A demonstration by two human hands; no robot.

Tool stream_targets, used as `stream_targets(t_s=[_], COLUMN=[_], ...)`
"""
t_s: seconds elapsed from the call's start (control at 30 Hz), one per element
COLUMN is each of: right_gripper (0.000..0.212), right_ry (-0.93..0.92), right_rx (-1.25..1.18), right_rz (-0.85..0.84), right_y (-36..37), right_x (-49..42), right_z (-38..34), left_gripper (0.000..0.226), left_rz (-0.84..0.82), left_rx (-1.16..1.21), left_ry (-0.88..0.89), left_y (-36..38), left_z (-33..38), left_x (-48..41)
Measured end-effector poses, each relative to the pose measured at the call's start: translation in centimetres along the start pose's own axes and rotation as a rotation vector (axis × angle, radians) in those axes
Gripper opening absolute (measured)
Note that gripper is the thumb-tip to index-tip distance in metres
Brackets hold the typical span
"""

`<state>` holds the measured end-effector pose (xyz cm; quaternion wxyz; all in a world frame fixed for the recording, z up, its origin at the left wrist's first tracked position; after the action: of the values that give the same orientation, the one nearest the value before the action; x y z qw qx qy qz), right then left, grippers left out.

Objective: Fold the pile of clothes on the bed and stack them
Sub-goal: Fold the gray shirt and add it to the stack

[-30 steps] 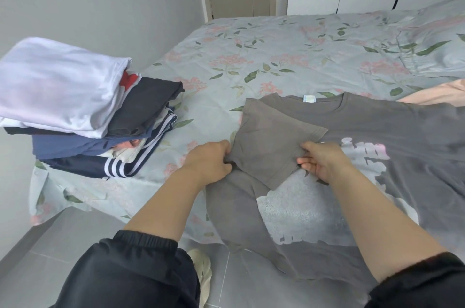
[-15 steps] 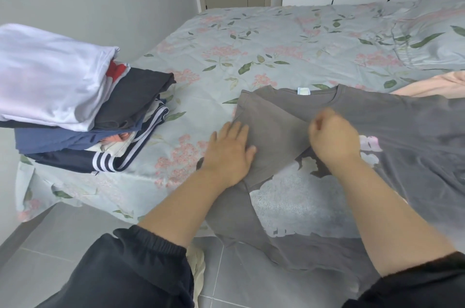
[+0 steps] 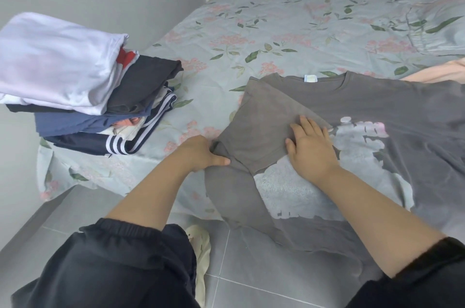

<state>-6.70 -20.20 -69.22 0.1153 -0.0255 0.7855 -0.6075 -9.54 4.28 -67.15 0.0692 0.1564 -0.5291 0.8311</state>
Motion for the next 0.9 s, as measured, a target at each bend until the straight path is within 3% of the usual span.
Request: stream_targets(t_s=[0.07, 0.17, 0.23, 0.3, 0.4, 0.43, 0.5, 0.53, 0.6, 0.63, 0.7, 0.8, 0.9], right_gripper=[0.048, 0.049, 0.049, 0.049, 0.050, 0.050, 0.053, 0.054, 0.057, 0.058, 0.059, 0.061, 0.061], right_ry=[-0.031, -0.063, -0.042, 0.001, 0.022, 0.022, 0.019, 0.014, -0.037, -0.081, -0.139, -0.033, -0.022], right_rx=[-0.035, -0.049, -0.057, -0.049, -0.007, 0.008, 0.035, 0.041, 0.024, 0.018, 0.066, 0.135, 0.124], right_rz=[-0.005, -0.030, -0.016, -0.007, 0.011, 0.009, -0.012, -0.021, -0.002, 0.015, -0.016, -0.221, -0.262], right_y=[0.0, 0.4, 0.3, -0.1, -0.4, -0.4, -0.2, -0.2, -0.4, -0.6, -0.4, 0.7, 0.4], right_x=[0.5, 1.3, 1.5, 1.5, 1.8, 1.8, 1.9, 1.9, 1.9, 2.0, 2.1, 2.2, 2.6], right_z=[-1.1, -2.2, -1.7, -0.5, 0.6, 0.7, 0.7, 0.5, 0.0, -0.3, -0.5, 1.5, 2.6], left_gripper=[0.044, 0.020, 0.016, 0.010, 0.006, 0.005, 0.006, 0.017, 0.034, 0.041, 0.055, 0.061, 0.066], left_rz=[-0.066, -0.051, -0.047, -0.099, -0.252, -0.218, 0.056, 0.222, 0.432, 0.451, 0.314, 0.058, 0.067], left_rx=[0.014, 0.401, 0.578, 0.462, -0.001, -0.173, -0.447, -0.459, -0.283, -0.232, -0.306, -0.501, -0.516], left_ry=[-0.019, -0.021, -0.068, -0.107, -0.168, -0.182, -0.199, -0.190, -0.021, 0.133, 0.363, 0.294, 0.255], left_y=[0.4, 0.4, -0.2, -0.7, -0.7, -1.0, -2.5, -3.2, -2.9, -1.8, 1.8, 6.2, 6.7], left_z=[-0.1, -0.1, -0.6, -1.4, -2.5, -2.4, -1.3, -0.3, 2.4, 4.0, 6.9, 7.0, 8.0], left_x=[1.1, 2.2, 2.6, 2.7, 3.3, 3.4, 3.2, 3.0, 2.5, 2.3, 2.0, 0.5, -0.4])
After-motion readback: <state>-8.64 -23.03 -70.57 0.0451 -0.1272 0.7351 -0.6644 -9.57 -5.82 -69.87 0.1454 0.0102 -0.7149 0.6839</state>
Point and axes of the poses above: each hand's wrist, its own x-axis away from the middle knuckle, its own y-axis out of the palm, z = x × y, the point moved 6 cm from there along -x, towards the middle knuckle, and after that the axes turned 1 degree about y, right-handed, at the moved point
